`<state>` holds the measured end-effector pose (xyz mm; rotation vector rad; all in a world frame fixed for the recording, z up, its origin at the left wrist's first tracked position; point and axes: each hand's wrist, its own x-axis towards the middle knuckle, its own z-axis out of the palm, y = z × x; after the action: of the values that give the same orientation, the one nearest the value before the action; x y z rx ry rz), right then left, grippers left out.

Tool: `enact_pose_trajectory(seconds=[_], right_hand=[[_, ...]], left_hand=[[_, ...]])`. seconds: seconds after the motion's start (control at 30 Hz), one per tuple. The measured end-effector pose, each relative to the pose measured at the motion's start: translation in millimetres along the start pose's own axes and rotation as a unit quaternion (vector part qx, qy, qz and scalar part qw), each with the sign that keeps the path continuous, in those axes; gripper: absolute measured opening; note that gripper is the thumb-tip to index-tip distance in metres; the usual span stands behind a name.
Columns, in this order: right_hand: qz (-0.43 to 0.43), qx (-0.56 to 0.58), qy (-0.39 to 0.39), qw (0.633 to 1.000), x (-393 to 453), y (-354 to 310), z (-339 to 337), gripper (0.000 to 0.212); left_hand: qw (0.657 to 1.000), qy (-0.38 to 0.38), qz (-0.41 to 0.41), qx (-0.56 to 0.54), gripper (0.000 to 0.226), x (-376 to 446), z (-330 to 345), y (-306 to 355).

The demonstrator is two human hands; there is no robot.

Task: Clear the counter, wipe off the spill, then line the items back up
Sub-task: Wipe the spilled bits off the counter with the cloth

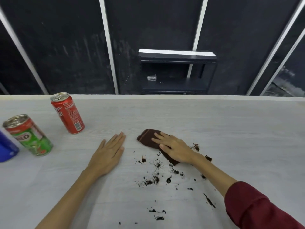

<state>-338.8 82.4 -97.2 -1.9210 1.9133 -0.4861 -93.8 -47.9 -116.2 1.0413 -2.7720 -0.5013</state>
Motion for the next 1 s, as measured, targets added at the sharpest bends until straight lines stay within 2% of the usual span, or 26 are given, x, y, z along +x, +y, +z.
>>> enact_pose_trajectory(seconds=[0.13, 0.23, 0.3, 0.37, 0.43, 0.5, 0.57, 0.6, 0.67, 0.77, 0.83, 1.0], right_hand=[[-0.01, 0.019, 0.005, 1.0, -36.5, -29.2, 19.2, 0.039], [0.0, 0.044, 0.029, 0.999, -61.2, -45.9, 30.5, 0.037], [0.034, 0.091, 0.046, 0.994, -70.3, -51.1, 28.6, 0.034], [0.088, 0.176, 0.072, 0.978, -80.0, -56.8, 21.6, 0.032], [0.137, 0.27, 0.117, 0.946, -95.1, -63.6, 11.6, 0.032], [0.162, 0.325, 0.173, 0.916, -112.2, -67.7, 5.1, 0.041], [0.155, 0.293, 0.177, 0.927, -125.0, -75.0, 5.8, 0.041], [0.152, 0.239, 0.148, 0.947, -128.7, -78.3, 11.7, 0.035], [0.139, 0.076, 0.086, 0.984, -134.8, -80.8, 35.2, 0.038], [0.142, -0.085, 0.084, 0.983, -135.8, -89.0, 62.0, 0.048], [0.17, -0.115, 0.087, 0.975, -130.3, -93.5, 68.2, 0.058], [0.211, -0.09, 0.069, 0.971, -100.5, -127.7, 83.8, 0.048]], left_hand=[[1.0, -0.006, 0.007, 0.005, 0.073, -19.3, 1.9, 0.1], [1.0, -0.007, 0.007, 0.005, 0.054, -33.6, 1.5, 3.7], [1.0, -0.009, 0.009, 0.007, 0.05, -41.5, 0.8, 7.0], [1.0, -0.012, 0.012, 0.007, 0.051, -47.5, 0.3, 8.0], [1.0, -0.015, 0.015, 0.001, 0.051, -54.1, 0.8, 7.6], [1.0, -0.02, 0.023, -0.001, 0.051, -62.4, 1.9, 6.6], [0.999, -0.024, 0.033, -0.004, 0.051, -70.7, 1.6, 5.6], [0.999, -0.025, 0.037, -0.005, 0.051, -74.1, 0.7, 4.8], [0.998, -0.032, 0.046, -0.007, 0.051, -80.9, -1.8, 3.1], [0.997, -0.043, 0.063, -0.012, 0.051, -94.8, -5.7, -3.2], [0.996, -0.046, 0.076, -0.013, 0.051, -106.5, -8.7, -10.2], [0.996, -0.027, 0.08, -0.023, 0.05, -129.9, -14.4, -22.8]])
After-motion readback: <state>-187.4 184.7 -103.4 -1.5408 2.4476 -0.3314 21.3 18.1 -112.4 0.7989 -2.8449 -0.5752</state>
